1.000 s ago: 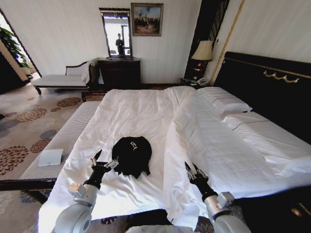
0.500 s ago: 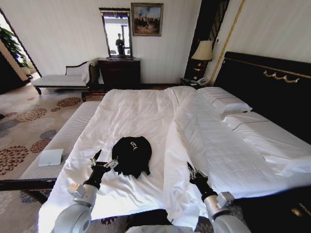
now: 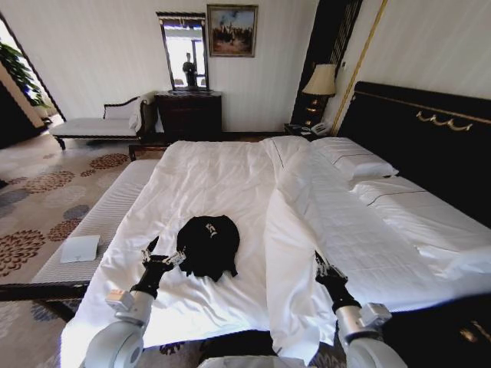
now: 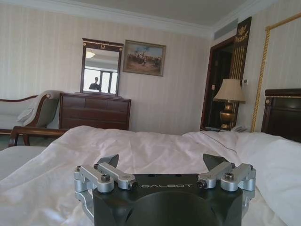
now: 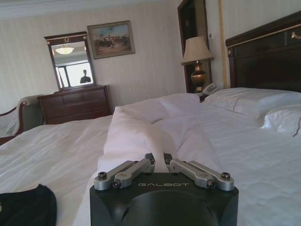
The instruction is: Fold the clothes on the bed.
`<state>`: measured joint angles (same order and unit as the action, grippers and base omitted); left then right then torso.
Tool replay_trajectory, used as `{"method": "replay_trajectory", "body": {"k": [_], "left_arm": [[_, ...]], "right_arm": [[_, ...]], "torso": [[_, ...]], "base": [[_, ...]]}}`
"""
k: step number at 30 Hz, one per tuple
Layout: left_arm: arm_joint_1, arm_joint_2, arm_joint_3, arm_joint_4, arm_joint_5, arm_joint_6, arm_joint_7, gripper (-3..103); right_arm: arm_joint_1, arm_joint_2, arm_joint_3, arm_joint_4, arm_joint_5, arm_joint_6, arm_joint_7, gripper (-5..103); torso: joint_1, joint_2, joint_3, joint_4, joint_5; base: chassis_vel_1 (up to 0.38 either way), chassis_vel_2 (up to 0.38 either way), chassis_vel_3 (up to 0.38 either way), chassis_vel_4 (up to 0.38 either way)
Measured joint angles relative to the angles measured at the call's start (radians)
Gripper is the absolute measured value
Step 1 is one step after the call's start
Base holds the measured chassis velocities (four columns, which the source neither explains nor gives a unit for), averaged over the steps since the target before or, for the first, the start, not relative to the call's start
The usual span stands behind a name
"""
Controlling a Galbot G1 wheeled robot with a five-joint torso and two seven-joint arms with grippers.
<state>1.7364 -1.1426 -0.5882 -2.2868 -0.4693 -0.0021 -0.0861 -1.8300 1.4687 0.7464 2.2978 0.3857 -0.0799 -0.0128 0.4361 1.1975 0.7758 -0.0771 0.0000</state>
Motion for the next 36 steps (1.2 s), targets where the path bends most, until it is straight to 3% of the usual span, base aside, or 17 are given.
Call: {"method": "replay_trajectory", "body": {"k": [8,19,30,36], "left_arm": [[0.006,-0.005,-0.018,0.0,-0.008,-0.005,0.003,100],[0.005,-0.006,-0.019,0.008,-0.016,-0.008,0.004,100],[0.013,-0.005,-0.03,0.005,-0.021,-0.009,0.002,100],[0.015,-0.004,-0.035,0.004,-0.022,-0.009,0.001,100]], "right_arm": [[0.033,0.019,0.116,-0.043,0.019,0.011,0.025,1],[0.106,-0.017,0.367,-0.132,0.137,-0.009,0.063,1],[0.169,-0.045,0.558,-0.312,0.15,-0.001,0.088,1],[0.181,-0.057,0.597,-0.381,0.151,0.008,0.108,1]], "torso": [[0.0,0.0,0.0,0.0,0.0001],[0.0,0.0,0.0,0.0,0.0001],[0.0,0.0,0.0,0.0,0.0002],[0.0,0.0,0.0,-0.0001,0.0001]], "base": [[0.0,0.0,0.0,0.0],[0.0,0.0,0.0,0.0],[0.0,0.0,0.0,0.0],[0.0,0.0,0.0,0.0]]}}
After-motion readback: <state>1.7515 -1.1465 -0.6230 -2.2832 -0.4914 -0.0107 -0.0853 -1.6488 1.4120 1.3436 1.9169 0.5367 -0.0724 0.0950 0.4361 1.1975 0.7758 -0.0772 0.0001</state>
